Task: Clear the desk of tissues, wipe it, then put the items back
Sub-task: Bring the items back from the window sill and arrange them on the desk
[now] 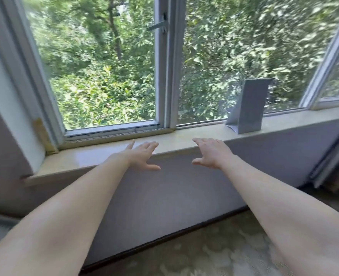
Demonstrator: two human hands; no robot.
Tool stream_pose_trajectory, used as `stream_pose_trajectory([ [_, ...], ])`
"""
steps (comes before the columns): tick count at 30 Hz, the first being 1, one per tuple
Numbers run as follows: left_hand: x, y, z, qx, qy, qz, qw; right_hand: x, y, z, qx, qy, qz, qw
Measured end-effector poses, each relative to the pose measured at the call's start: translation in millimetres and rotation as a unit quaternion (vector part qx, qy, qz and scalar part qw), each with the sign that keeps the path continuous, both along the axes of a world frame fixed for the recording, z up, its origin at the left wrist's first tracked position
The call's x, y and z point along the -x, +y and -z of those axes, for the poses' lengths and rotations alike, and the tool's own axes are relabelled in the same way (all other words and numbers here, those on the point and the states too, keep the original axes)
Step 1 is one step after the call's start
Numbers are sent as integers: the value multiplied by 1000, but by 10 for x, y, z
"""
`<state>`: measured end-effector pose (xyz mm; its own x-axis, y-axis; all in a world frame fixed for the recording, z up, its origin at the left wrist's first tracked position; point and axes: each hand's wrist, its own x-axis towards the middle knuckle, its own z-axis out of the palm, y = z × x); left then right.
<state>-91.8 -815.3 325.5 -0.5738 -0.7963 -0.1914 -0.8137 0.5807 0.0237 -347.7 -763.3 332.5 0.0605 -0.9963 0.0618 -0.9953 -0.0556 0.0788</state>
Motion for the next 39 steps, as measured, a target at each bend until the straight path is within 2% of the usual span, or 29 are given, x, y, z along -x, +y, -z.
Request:
stream_pose_trajectory([
  [10, 1342, -387, 119, 6, 18, 80, 997, 1231, 60, 101, -7, -6, 95, 995],
  [17, 2541, -967, 243, 18, 7, 98, 995, 2321, -465, 186, -4, -4, 119, 993],
  [30, 4935, -2729, 457, -1, 51, 17, 999, 4797, -2289, 463, -33, -15, 137, 990],
  [35, 5428, -3149, 632, -4, 37, -11, 999, 5196, -2765, 602, -56, -47, 141, 987],
  [39, 5594, -3390, 778, -2, 81, -61, 995, 5387, -3096, 716, -65, -94, 143, 983],
])
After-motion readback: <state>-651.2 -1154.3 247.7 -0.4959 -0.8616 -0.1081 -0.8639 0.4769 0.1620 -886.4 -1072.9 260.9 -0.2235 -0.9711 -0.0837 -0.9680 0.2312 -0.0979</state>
